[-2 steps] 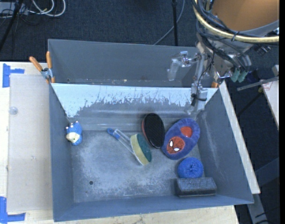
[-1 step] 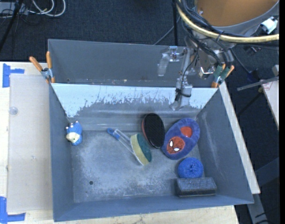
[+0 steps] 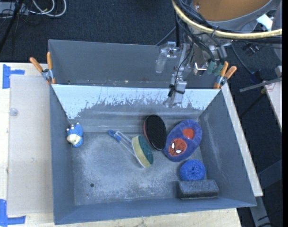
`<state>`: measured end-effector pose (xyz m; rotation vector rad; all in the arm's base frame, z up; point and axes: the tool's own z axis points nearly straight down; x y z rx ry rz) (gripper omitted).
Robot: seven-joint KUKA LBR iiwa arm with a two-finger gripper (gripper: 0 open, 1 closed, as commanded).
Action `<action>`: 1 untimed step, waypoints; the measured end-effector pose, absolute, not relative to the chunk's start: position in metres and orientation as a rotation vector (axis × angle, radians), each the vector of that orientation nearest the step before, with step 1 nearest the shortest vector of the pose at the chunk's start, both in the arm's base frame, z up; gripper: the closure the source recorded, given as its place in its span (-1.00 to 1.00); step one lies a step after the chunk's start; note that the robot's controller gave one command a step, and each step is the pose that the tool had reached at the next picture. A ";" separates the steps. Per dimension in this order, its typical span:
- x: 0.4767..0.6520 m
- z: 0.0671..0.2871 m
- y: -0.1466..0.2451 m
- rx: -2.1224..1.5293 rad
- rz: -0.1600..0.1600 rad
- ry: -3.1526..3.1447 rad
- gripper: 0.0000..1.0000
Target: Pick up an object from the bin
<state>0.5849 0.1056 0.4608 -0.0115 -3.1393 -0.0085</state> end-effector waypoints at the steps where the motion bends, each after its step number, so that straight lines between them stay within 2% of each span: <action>1: 0.601 0.462 0.086 0.318 0.003 -3.126 -1.00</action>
Offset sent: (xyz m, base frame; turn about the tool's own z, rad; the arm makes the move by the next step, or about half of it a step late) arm -0.0161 0.0701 0.0092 -0.1756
